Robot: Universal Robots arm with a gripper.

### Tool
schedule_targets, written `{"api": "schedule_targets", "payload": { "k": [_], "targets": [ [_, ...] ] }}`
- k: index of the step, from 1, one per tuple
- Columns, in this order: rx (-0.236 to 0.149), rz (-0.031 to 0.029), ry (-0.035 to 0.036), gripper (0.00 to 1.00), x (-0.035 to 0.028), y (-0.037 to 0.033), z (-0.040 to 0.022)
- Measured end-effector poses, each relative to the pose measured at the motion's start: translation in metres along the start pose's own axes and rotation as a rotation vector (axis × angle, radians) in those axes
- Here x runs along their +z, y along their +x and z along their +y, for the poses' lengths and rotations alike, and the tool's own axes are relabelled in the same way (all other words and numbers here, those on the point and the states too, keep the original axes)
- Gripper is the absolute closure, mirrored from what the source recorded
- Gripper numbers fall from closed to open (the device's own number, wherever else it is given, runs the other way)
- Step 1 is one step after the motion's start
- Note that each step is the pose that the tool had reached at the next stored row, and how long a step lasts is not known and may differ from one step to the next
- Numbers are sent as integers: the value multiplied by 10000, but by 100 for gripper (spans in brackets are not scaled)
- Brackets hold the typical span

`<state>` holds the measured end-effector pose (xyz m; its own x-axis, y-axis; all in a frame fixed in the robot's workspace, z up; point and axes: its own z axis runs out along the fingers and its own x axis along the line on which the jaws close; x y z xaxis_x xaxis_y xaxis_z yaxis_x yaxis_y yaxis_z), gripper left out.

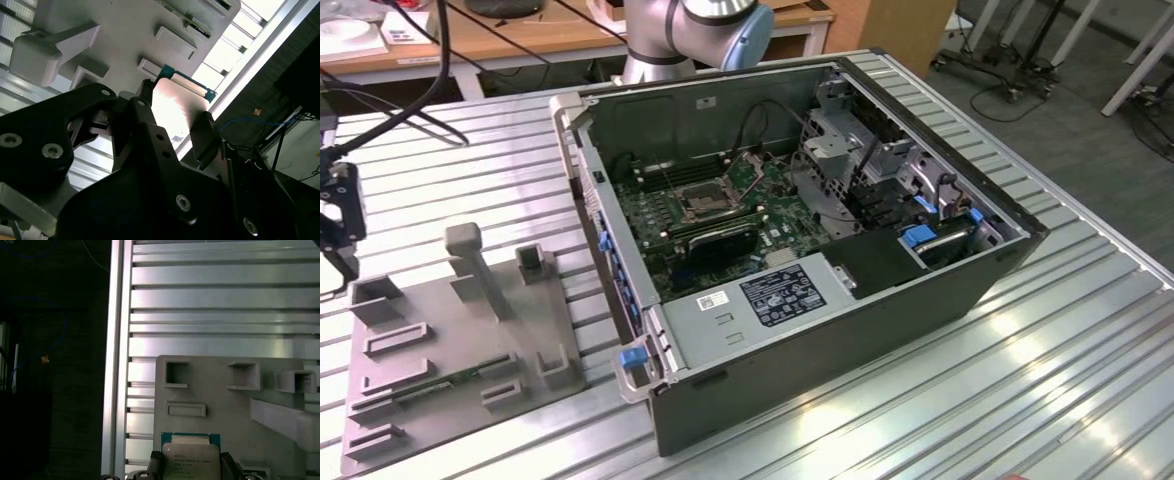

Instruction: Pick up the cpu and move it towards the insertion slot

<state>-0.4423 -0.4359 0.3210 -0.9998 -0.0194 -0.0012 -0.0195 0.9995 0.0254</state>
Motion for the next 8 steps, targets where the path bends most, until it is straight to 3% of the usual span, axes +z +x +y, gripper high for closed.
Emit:
{"api": "schedule_targets", "payload": {
  "k": [8],
  "targets": [
    [0,0,-1,46,-25,0,1]
  ]
}}
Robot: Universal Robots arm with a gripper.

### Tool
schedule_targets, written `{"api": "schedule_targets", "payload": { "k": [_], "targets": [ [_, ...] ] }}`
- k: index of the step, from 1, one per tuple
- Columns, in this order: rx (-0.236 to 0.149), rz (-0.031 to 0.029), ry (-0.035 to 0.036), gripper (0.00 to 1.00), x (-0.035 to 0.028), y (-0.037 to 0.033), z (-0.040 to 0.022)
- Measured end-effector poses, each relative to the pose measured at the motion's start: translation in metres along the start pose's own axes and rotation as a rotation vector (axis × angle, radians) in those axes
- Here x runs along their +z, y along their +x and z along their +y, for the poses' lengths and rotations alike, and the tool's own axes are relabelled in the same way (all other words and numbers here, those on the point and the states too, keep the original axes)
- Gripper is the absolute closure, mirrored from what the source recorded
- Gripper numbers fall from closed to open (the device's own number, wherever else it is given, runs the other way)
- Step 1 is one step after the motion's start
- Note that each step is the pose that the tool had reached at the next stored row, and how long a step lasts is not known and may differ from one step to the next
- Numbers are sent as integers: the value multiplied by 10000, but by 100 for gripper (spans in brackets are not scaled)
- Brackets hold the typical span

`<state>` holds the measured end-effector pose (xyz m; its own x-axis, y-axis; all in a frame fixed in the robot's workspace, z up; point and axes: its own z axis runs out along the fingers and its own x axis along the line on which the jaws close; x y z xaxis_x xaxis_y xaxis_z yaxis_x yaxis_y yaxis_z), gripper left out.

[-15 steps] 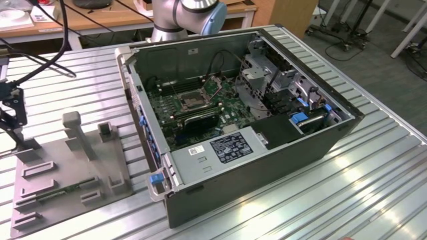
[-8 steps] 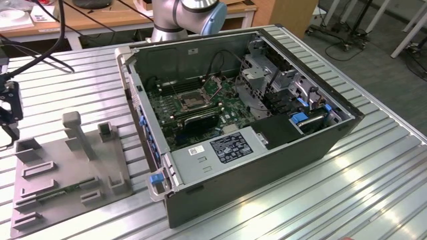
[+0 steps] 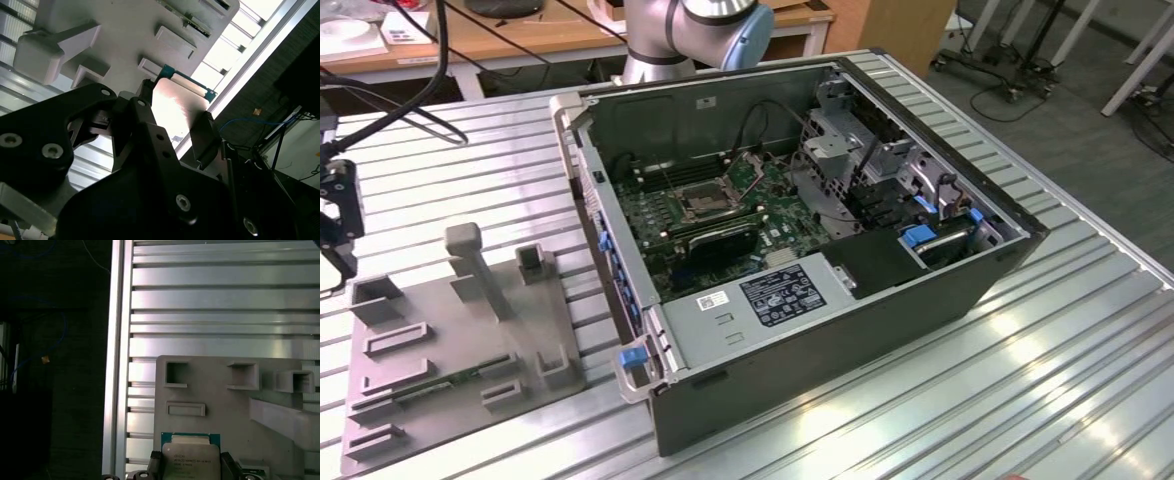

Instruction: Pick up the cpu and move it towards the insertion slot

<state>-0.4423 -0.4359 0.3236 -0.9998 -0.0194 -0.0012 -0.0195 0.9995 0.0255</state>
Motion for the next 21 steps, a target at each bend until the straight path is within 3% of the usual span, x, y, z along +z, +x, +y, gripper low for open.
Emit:
{"api": "schedule_targets", "payload": {
  "k": [3,8,21],
  "targets": [
    [0,3,4,46,-7,0,0],
    [0,1,3,46,-70,0,1],
    [0,1,1,46,-99,0,2]
  ]
}}
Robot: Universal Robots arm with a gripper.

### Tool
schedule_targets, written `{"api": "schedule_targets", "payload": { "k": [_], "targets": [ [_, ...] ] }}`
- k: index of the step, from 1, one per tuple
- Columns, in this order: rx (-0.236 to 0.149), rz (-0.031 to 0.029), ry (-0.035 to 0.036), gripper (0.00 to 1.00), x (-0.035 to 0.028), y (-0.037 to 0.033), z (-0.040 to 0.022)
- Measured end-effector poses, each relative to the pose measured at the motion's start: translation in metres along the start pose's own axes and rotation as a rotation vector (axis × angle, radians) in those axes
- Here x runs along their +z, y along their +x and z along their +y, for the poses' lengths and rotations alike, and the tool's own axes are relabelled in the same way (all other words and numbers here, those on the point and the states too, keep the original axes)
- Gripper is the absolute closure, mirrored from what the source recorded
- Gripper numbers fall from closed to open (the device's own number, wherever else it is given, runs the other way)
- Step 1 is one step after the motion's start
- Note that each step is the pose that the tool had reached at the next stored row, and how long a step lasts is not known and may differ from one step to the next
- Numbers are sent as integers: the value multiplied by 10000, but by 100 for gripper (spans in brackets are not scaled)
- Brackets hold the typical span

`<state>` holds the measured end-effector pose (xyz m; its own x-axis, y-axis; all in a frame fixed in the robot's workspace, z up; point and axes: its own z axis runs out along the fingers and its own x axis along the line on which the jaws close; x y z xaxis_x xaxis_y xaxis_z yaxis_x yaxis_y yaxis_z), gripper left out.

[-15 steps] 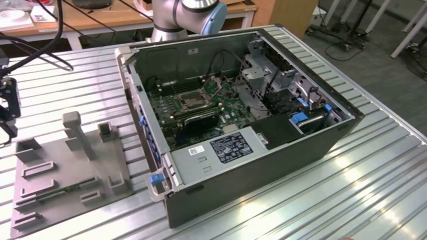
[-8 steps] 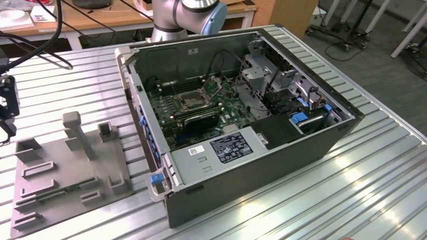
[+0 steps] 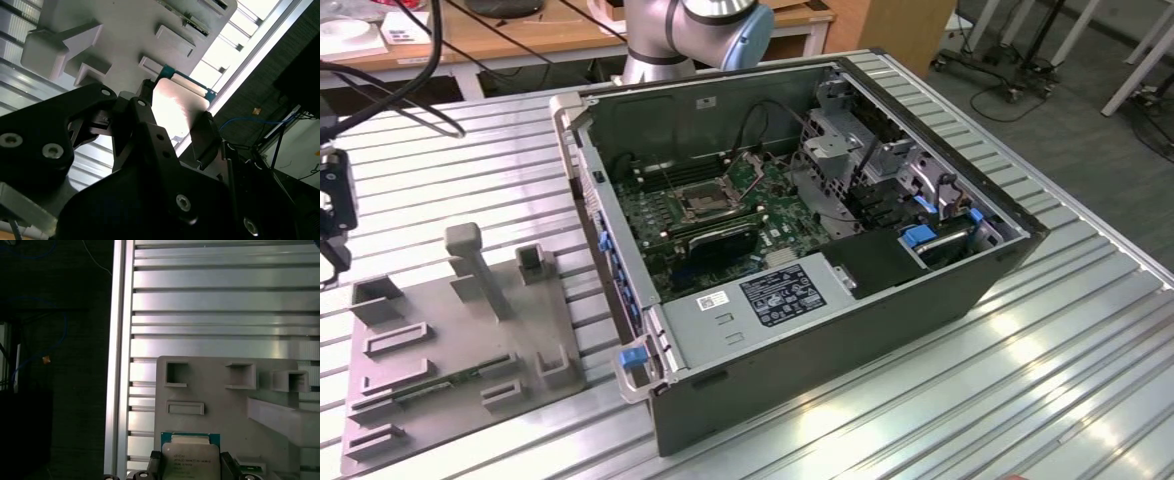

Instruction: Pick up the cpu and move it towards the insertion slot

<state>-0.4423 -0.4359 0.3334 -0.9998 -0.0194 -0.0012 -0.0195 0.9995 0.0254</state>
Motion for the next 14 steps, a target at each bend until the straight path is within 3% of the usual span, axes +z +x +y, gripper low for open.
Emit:
{"api": "schedule_targets", "payload": {
  "k": [9,14],
  "targets": [
    [0,0,1,46,-81,0,2],
    [0,0,-1,46,-170,0,5]
  ]
}}
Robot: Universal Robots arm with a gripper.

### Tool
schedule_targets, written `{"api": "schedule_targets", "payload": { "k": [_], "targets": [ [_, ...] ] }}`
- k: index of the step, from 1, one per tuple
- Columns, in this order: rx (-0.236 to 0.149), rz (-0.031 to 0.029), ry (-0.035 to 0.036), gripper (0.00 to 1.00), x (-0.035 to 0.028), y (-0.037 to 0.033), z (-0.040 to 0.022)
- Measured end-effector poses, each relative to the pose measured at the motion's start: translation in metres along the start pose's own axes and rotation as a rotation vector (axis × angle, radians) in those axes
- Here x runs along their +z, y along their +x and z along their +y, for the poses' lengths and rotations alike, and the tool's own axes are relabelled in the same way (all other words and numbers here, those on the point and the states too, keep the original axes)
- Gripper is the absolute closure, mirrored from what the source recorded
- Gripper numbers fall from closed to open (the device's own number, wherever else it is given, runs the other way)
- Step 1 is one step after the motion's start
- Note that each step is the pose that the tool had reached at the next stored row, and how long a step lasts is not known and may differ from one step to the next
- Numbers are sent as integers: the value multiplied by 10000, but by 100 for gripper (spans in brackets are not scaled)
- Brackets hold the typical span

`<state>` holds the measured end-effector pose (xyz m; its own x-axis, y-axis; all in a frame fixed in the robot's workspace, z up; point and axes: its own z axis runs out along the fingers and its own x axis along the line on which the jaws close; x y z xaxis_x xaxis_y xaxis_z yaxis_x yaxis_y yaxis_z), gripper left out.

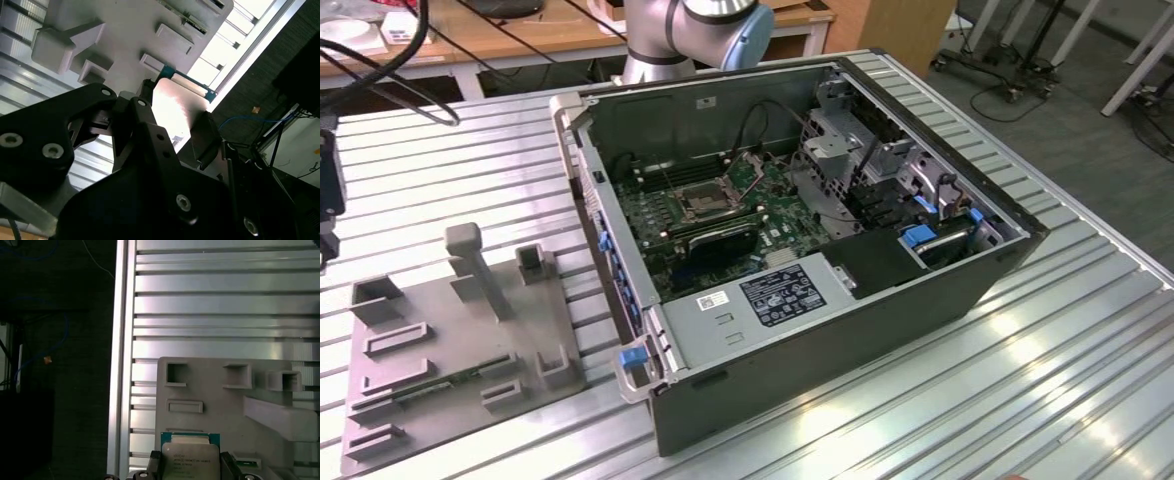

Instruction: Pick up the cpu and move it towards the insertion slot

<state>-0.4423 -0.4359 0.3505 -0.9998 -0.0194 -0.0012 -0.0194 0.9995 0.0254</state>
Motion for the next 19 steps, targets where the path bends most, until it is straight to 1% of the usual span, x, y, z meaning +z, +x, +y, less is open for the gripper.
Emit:
{"api": "schedule_targets", "payload": {
  "k": [4,6,19],
  "targets": [
    [0,1,1,46,-82,0,2],
    [0,0,1,46,-113,0,3],
    [-1,1,1,46,-123,-2,3]
  ]
}}
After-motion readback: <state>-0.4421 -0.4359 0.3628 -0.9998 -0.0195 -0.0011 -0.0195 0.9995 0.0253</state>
